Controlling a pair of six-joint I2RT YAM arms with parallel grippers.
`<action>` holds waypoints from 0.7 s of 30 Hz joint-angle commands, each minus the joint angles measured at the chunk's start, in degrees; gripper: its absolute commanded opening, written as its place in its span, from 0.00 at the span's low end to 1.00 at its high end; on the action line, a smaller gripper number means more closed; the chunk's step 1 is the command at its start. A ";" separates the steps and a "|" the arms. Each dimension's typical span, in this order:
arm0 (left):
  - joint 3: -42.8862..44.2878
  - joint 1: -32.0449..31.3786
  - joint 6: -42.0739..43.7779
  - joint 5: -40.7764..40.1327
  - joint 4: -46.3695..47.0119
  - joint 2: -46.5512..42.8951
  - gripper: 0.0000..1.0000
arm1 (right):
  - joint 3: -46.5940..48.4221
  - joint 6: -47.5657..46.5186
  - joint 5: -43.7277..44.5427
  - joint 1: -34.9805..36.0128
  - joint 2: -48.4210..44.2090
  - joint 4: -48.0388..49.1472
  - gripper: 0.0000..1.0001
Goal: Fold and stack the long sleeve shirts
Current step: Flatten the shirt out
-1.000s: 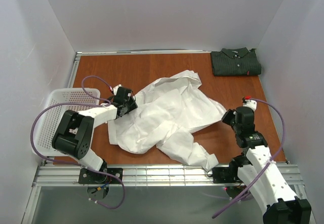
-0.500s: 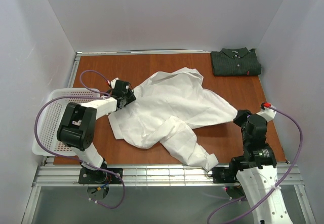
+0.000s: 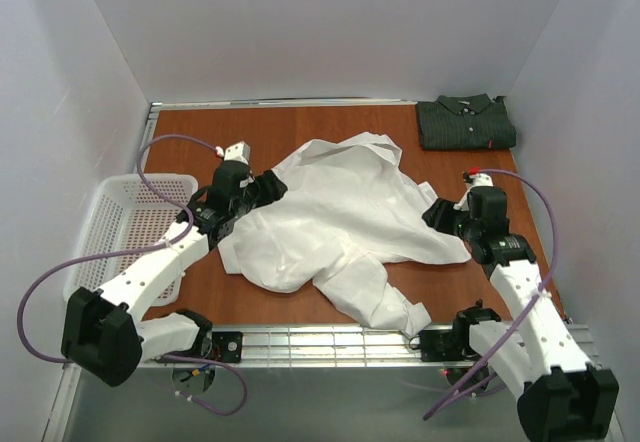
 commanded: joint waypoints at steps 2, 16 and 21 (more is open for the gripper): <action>-9.86 -0.41 -2.66 2.54 -6.47 -1.73 0.76 | -0.83 -4.60 -6.80 4.02 9.88 3.45 0.66; -15.85 2.66 -5.92 -3.96 -7.96 5.82 0.73 | 0.84 0.40 1.82 22.91 32.23 0.12 0.66; -14.19 7.40 -4.87 -4.23 -8.58 7.67 0.72 | 0.23 2.51 2.26 30.11 33.38 -4.79 0.66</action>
